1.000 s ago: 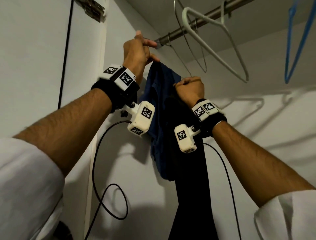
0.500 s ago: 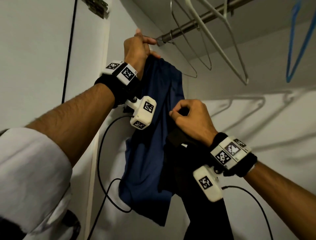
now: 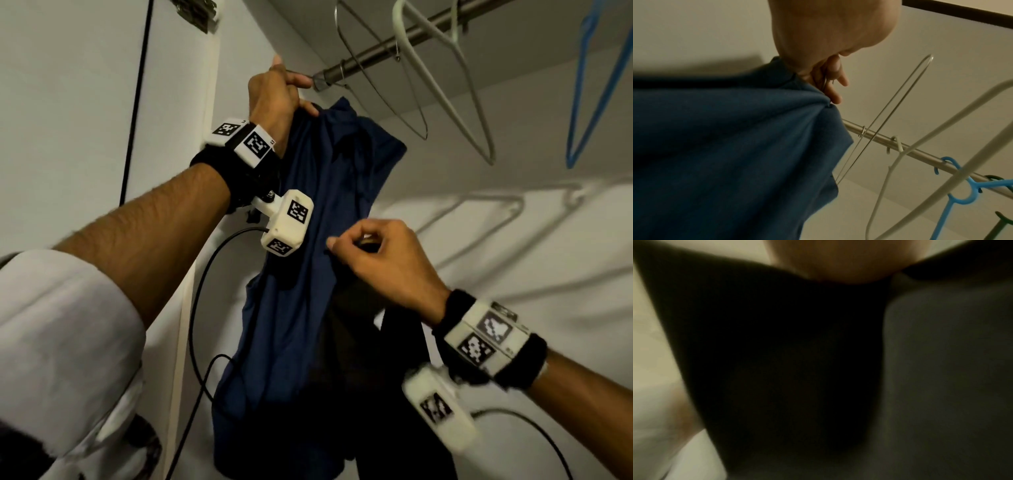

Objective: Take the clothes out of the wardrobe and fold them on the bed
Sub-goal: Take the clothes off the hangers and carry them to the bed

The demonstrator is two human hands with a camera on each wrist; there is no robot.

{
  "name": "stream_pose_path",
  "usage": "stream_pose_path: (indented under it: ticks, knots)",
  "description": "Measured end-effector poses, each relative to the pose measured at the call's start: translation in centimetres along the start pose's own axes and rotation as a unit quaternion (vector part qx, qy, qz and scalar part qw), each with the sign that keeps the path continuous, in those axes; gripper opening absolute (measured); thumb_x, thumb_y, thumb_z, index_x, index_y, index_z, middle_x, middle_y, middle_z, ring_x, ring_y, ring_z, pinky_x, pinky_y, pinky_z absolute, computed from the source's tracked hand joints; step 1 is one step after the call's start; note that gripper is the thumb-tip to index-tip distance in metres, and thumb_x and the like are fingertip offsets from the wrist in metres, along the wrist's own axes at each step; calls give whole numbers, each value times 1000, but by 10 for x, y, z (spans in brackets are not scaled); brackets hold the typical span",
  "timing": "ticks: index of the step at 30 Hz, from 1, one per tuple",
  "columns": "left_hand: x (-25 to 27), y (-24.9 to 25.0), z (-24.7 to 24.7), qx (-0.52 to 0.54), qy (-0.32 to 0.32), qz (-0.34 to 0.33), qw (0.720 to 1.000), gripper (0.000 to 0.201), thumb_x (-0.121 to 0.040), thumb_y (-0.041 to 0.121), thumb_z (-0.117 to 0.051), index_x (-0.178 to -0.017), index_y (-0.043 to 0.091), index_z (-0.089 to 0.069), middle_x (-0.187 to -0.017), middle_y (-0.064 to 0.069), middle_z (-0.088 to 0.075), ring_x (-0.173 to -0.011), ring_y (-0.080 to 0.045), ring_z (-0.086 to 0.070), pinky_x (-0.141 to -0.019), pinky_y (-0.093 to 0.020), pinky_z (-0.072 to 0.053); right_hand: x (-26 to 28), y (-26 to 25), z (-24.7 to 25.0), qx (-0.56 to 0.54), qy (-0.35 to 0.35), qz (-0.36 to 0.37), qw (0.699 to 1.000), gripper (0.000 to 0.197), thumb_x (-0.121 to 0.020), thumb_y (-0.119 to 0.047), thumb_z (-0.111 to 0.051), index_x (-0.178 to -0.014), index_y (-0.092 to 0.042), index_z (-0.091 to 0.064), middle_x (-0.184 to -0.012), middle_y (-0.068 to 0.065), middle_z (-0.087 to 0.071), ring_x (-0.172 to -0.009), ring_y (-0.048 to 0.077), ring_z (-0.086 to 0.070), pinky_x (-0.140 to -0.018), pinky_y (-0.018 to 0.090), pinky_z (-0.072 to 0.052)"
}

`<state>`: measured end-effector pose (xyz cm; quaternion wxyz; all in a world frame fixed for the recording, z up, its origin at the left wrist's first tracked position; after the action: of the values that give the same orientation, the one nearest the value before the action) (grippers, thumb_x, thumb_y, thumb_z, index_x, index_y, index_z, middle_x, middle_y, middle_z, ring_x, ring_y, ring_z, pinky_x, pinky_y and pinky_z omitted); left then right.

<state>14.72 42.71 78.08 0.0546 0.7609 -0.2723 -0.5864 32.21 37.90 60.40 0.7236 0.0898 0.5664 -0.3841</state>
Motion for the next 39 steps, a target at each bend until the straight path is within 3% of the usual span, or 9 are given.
stream_pose_path:
  ticks: [4,7,10,12,18,22,26,31,39]
  knots:
    - [-2,-5,2,-1,2,13,1000,58,-112,30,-25,-84,0,-66,-40,-2,-35,-49,-27,-59,-70,-33,-54,-64,27,38,-63,124,-128,982,43,-82,-62,-74,-81,-20,-65,-80,-7,-68,-80,15,-66,-72,28,-47]
    - [-1,-5,2,2,1,19,1000,57,-112,30,-25,-84,0,-66,-40,-1,-37,-49,-26,-58,-76,-36,-54,-98,34,33,-130,105,-164,972,48,-79,-62,-75,-66,-19,-57,-70,-1,-63,-70,22,-66,-68,35,-50]
    - [0,-5,1,5,-1,15,1000,57,-112,29,-25,-83,0,-65,-38,-1,-38,-48,-25,-57,-75,-35,-54,-117,30,11,-198,67,-179,961,46,-85,-58,-70,-99,-14,-71,-100,3,-74,-86,23,-71,-74,33,-56]
    - [0,-5,0,0,-3,15,1000,56,-112,29,-25,-83,1,-64,-35,0,-39,-48,-25,-57,-71,-32,-54,-127,22,1,-242,63,-175,952,47,-93,-55,-61,-111,-12,-67,-94,2,-69,-75,17,-65,-62,26,-49]
    - [2,-3,1,-5,-7,12,1000,56,-112,28,-25,-83,0,-65,-35,0,-41,-49,-25,-58,-69,-29,-54,-143,22,4,-138,115,-178,967,29,-98,-18,-54,-70,-16,-47,-71,-3,-49,-71,17,-53,-63,27,-41]
    - [3,-3,3,6,-2,21,1000,57,-112,28,-25,-83,0,-64,-35,0,-41,-48,-24,-61,-77,-35,-59,-131,27,8,-85,133,-134,978,30,-96,-17,-59,-66,-15,-53,-66,-8,-52,-60,2,-45,-50,10,-35]
    - [-1,-2,4,29,6,12,999,58,-112,26,-25,-80,-3,-63,-33,-1,-41,-40,-22,-59,-79,-44,-58,-109,37,12,-95,149,-118,977,41,-90,-24,-73,-57,-18,-50,-50,-16,-51,-57,4,-49,-58,19,-38]
    - [0,-5,6,43,11,16,999,55,-112,26,-28,-80,-2,-63,-35,-2,-41,-44,-23,-57,-51,-26,-52,-93,33,16,-132,133,-70,980,35,-88,-20,-65,-57,-23,-48,-53,-13,-46,-60,8,-43,-60,28,-36]
    - [6,-5,10,31,21,13,999,53,-112,27,-29,-87,-2,-66,-45,-6,-40,-49,-20,-60,-48,-19,-48,-77,27,15,-190,118,-59,973,44,-82,-31,-62,-44,-28,-39,-51,-13,-38,-58,11,-37,-57,32,-30]
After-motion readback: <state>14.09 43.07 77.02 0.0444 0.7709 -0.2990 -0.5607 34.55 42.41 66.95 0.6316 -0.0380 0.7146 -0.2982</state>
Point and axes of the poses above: each hand's wrist, its own x-axis away from the middle knuckle, its own z-axis out of the back of the hand, y = z × x, the point moved 9 cm from there along -x, towards the middle knuckle
